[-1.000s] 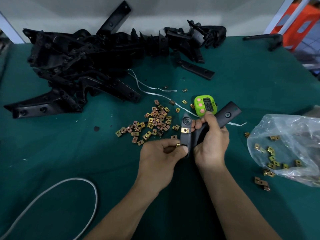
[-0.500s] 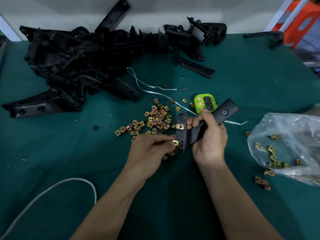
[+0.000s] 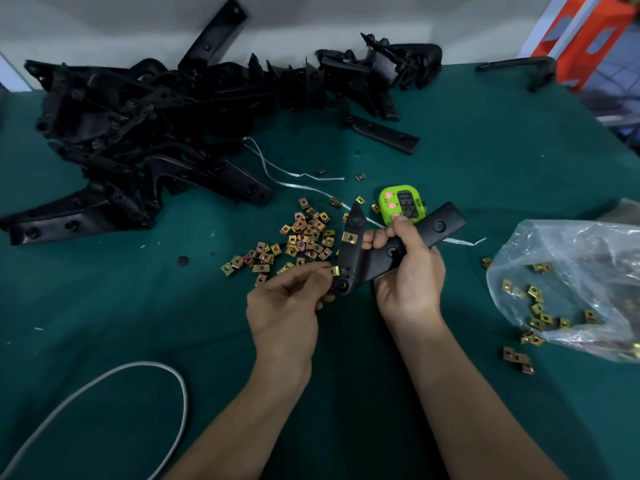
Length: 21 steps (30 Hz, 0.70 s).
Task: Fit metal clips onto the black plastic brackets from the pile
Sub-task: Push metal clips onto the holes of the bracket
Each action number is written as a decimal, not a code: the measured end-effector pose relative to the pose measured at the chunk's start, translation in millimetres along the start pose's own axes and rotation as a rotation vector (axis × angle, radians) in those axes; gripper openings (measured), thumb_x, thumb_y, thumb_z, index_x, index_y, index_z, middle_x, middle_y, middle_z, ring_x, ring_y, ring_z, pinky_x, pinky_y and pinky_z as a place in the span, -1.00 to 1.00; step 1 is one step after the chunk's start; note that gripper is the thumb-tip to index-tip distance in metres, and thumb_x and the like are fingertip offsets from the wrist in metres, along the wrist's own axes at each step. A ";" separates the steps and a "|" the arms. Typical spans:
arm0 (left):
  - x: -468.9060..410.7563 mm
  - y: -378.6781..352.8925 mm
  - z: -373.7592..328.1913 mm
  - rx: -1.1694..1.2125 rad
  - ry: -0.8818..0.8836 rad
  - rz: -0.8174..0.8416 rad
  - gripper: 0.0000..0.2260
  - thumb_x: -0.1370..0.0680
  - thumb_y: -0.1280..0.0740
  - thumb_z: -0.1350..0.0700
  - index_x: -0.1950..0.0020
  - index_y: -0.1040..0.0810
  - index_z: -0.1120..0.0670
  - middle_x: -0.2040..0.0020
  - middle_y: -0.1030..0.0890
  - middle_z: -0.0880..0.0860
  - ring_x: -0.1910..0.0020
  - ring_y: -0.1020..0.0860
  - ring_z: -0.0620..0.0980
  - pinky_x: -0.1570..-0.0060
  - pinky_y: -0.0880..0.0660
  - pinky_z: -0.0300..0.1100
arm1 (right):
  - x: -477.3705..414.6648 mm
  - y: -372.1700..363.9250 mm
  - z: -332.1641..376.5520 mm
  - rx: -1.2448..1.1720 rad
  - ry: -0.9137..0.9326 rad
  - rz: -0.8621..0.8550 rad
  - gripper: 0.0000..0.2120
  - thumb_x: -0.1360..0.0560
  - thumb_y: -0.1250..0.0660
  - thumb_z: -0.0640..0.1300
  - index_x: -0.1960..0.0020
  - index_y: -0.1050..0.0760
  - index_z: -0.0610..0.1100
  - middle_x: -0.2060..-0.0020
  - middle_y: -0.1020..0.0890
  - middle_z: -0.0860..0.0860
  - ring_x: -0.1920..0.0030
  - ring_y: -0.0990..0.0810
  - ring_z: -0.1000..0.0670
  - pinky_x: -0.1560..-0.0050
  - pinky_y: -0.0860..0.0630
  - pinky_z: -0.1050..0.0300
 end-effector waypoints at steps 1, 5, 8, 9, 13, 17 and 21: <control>-1.4 1.1 -1.3 0.028 0.003 -0.012 -0.77 -0.54 -0.42 0.31 0.20 -0.76 0.05 0.22 -0.73 0.07 0.36 -0.60 -0.12 0.35 -0.50 -0.36 | -0.2 0.5 0.8 -0.006 -0.007 -0.002 -0.77 -0.57 -0.33 -0.28 0.25 -0.43 -0.21 0.44 -0.43 -0.13 0.41 -0.51 -0.11 0.28 -0.55 0.04; -16.0 14.9 -11.6 0.078 -0.003 -0.013 -0.77 -0.56 -0.39 0.31 0.21 -0.74 0.08 0.25 -0.72 0.13 0.40 -0.58 -0.09 0.41 -0.49 -0.33 | -0.7 2.5 3.9 -0.021 -0.020 -0.003 -0.81 -0.56 -0.34 -0.29 0.23 -0.45 -0.21 0.44 -0.43 -0.11 0.42 -0.50 -0.09 0.33 -0.51 0.07; -17.8 18.5 -14.6 -0.027 -0.051 0.065 -0.78 -0.53 -0.40 0.32 0.22 -0.75 0.07 0.27 -0.71 0.17 0.43 -0.59 -0.03 0.44 -0.49 -0.29 | -0.6 1.6 2.8 0.025 -0.008 0.001 -0.76 -0.54 -0.34 -0.29 0.29 -0.44 -0.18 0.44 -0.41 -0.13 0.40 -0.49 -0.10 0.32 -0.50 0.07; -16.3 17.0 -14.8 -0.035 -0.047 0.099 -0.80 -0.53 -0.42 0.29 0.22 -0.75 0.08 0.27 -0.71 0.17 0.42 -0.61 -0.02 0.43 -0.51 -0.28 | -0.5 1.1 2.5 0.040 -0.001 0.001 -0.75 -0.54 -0.35 -0.29 0.30 -0.43 -0.18 0.44 -0.40 -0.13 0.40 -0.49 -0.10 0.31 -0.49 0.07; -10.9 11.4 -15.2 0.005 -0.012 0.233 -0.93 -0.40 -0.52 0.09 0.20 -0.77 0.08 0.22 -0.73 0.17 0.31 -0.67 0.00 0.32 -0.58 -0.26 | -0.1 1.3 2.2 0.077 0.009 0.002 -0.76 -0.54 -0.35 -0.28 0.28 -0.41 -0.18 0.42 -0.39 -0.14 0.38 -0.49 -0.11 0.29 -0.48 0.05; -14.2 11.9 -11.8 -0.086 0.006 0.283 -0.79 -0.43 -0.51 0.35 0.17 -0.77 0.03 0.24 -0.72 0.14 0.28 -0.69 -0.01 0.26 -0.60 -0.27 | 0.3 0.9 2.0 0.076 0.007 -0.005 -0.77 -0.54 -0.34 -0.28 0.27 -0.40 -0.19 0.41 -0.39 -0.14 0.37 -0.48 -0.11 0.28 -0.47 0.03; -14.3 11.6 -11.7 -0.198 0.006 0.324 -0.73 -0.46 -0.50 0.37 0.20 -0.77 -0.02 0.25 -0.73 0.10 0.28 -0.69 -0.04 0.25 -0.61 -0.28 | 0.8 0.9 2.8 0.064 0.006 -0.005 -0.77 -0.56 -0.33 -0.29 0.26 -0.40 -0.19 0.41 -0.38 -0.14 0.38 -0.47 -0.11 0.29 -0.48 0.04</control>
Point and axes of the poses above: each hand's wrist, its own x-axis away from the middle knuckle, its own y-axis out of the back of the hand, z = x × y, the point moved 1 cm from there along -x, towards the middle knuckle
